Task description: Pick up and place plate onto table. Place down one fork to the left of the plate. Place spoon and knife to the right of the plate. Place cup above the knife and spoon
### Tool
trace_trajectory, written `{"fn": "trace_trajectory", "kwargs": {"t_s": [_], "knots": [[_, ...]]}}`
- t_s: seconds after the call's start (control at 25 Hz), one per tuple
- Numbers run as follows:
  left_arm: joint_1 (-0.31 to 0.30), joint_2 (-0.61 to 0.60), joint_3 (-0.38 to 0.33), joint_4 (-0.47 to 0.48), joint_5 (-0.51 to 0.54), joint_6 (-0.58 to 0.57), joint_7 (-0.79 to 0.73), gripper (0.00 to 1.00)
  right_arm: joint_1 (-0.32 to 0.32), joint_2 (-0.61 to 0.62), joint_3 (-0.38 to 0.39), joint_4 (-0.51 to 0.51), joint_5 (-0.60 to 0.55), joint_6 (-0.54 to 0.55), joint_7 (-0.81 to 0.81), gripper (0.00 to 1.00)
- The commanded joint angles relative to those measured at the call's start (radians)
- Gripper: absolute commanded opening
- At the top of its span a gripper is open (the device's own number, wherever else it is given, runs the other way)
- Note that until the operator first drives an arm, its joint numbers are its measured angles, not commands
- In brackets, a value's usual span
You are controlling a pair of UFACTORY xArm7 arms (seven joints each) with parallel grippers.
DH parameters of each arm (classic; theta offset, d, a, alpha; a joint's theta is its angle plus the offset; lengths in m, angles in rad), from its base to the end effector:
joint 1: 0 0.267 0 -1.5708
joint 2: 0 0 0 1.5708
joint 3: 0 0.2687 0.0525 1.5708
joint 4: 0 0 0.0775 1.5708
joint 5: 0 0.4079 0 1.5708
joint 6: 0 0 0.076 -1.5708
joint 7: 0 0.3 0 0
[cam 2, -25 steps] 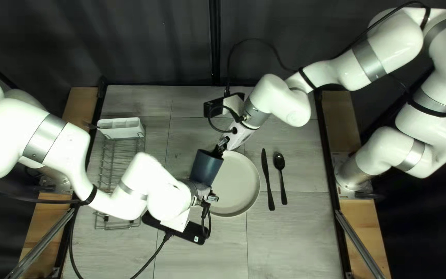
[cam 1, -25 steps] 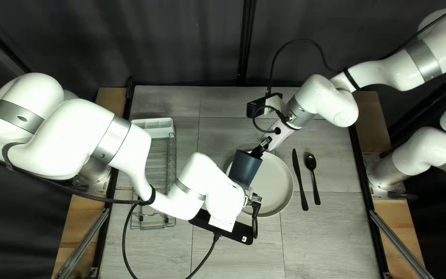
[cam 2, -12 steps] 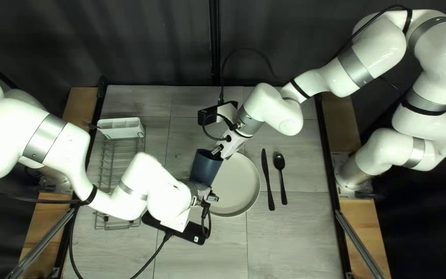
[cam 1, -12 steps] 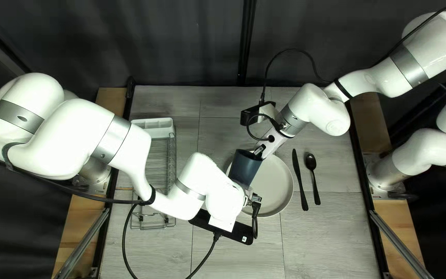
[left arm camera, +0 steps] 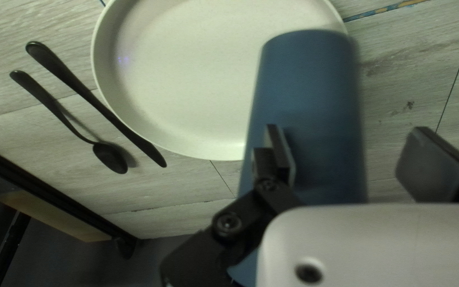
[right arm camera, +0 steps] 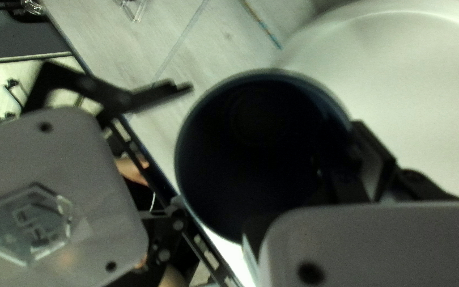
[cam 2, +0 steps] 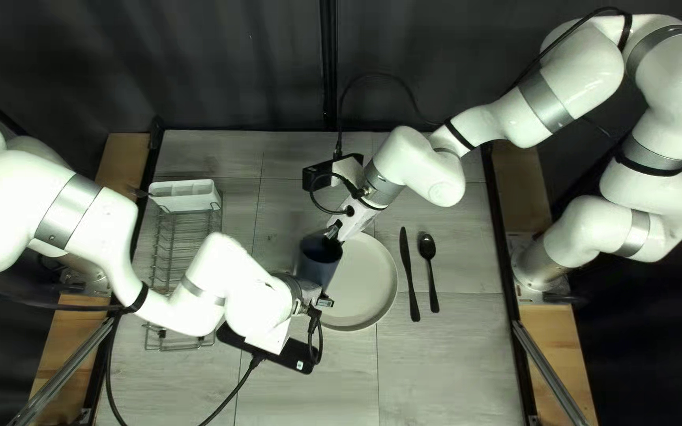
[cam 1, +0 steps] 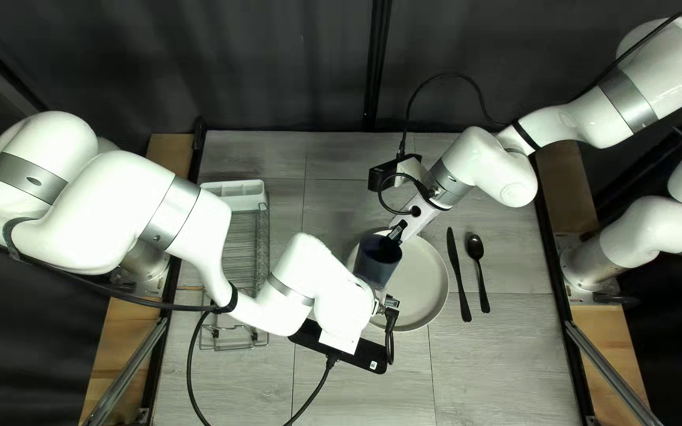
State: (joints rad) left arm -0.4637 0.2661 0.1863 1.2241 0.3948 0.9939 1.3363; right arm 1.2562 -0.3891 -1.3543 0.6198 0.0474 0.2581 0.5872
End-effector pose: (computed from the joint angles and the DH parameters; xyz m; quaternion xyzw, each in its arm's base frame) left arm 0.5775 -0.0736 0.0586 -0.5940 0.7823 0.1093 0.1522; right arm 0.5565 0.0383 0.0586 -0.8816 0.3724 -0.1593 0.2422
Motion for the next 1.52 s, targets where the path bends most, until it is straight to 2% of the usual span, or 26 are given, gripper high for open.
{"fn": "trace_trajectory", "kwargs": {"t_s": [0.04, 0.08, 0.12, 0.2, 0.24, 0.28, 0.32, 0.36, 0.48, 0.56, 0.68, 0.76, 1.28, 1.52], "knots": [[0.000, 0.000, 0.000, 0.000, 0.000, 0.000, 0.000, 1.00, -0.150, -0.006, 0.133, -0.033, -0.043, 0.034, 0.043, 0.00], [0.000, 0.000, 0.000, 0.000, 0.000, 0.000, 0.000, 1.00, -0.245, -0.007, 0.222, -0.046, -0.075, 0.067, 0.088, 0.00], [0.000, 0.000, 0.000, 0.000, 0.000, 0.000, 0.000, 1.00, -0.303, -0.011, 0.274, -0.056, -0.099, 0.087, 0.117, 0.00], [0.000, 0.000, 0.000, 0.000, 0.000, 0.000, 0.000, 1.00, -0.502, -0.039, 0.453, -0.089, -0.198, 0.170, 0.238, 0.00], [0.000, 0.000, 0.000, 0.000, 0.000, 0.000, 0.000, 1.00, -0.558, -0.056, 0.501, -0.101, -0.229, 0.195, 0.273, 0.00], [0.000, 0.000, 0.000, 0.000, 0.000, 0.000, 0.000, 1.00, -0.646, -0.089, 0.580, -0.118, -0.281, 0.245, 0.336, 0.00], [0.000, 0.000, 0.000, 0.000, 0.000, 0.000, 0.000, 1.00, -0.691, -0.108, 0.621, -0.124, -0.310, 0.278, 0.371, 0.00], [0.000, 0.000, 0.000, 0.000, 0.000, 0.000, 0.000, 1.00, -0.770, -0.148, 0.692, -0.134, -0.359, 0.345, 0.431, 0.00], [0.000, 0.000, 0.000, 0.000, 0.000, 0.000, 0.000, 1.00, -0.882, -0.194, 0.809, -0.133, -0.434, 0.475, 0.551, 0.00], [0.000, 0.000, 0.000, 0.000, 0.000, 0.000, 0.000, 1.00, -0.935, -0.212, 0.866, -0.124, -0.472, 0.557, 0.618, 0.00], [0.000, 0.000, 0.000, 0.000, 0.000, 0.000, 0.000, 1.00, -0.999, -0.200, 0.931, -0.096, -0.522, 0.675, 0.716, 0.00], [0.000, 0.000, 0.000, 0.000, 0.000, 0.000, 0.000, 1.00, -1.021, -0.174, 0.968, -0.067, -0.537, 0.743, 0.779, 0.00], [0.000, 0.000, 0.000, 0.000, 0.000, 0.000, 0.000, 1.00, -1.023, -0.173, 0.972, -0.074, -0.553, 0.738, 0.773, 0.00], [0.000, 0.000, 0.000, 0.000, 0.000, 0.000, 0.000, 1.00, -1.067, -0.130, 0.866, -0.060, -0.616, 0.644, 0.665, 0.00]]}}
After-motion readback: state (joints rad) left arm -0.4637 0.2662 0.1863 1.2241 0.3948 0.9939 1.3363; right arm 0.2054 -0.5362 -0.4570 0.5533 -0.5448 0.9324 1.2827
